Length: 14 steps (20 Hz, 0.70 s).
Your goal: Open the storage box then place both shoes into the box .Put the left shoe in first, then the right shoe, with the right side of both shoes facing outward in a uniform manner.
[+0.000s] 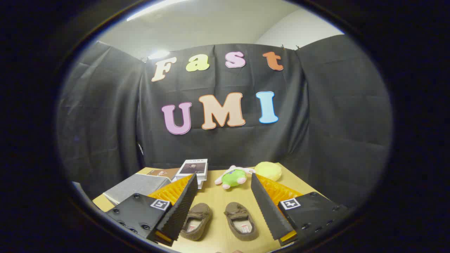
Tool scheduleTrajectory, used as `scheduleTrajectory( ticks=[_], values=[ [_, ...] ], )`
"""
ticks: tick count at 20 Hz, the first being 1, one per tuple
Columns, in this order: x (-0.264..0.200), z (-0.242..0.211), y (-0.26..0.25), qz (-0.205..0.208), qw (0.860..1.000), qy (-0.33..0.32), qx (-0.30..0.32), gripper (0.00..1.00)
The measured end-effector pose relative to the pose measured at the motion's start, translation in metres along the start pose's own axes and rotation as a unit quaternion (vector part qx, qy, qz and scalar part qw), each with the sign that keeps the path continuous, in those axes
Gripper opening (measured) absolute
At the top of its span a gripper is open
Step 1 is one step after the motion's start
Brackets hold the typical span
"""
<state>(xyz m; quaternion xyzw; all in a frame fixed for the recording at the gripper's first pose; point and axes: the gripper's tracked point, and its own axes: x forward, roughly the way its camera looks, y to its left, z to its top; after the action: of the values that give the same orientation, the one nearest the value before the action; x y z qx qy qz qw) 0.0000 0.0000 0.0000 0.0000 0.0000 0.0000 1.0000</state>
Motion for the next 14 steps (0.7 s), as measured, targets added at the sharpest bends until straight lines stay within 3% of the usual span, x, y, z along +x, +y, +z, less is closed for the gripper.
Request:
scheduleTrajectory(
  ticks=[7, 14],
  values=[
    [0.003, 0.008, 0.037, 0.008, 1.0, 0.006, 0.008, 1.0],
    [0.003, 0.016, 0.037, -0.011, 1.0, 0.0, -0.001, 1.0]
  ],
)
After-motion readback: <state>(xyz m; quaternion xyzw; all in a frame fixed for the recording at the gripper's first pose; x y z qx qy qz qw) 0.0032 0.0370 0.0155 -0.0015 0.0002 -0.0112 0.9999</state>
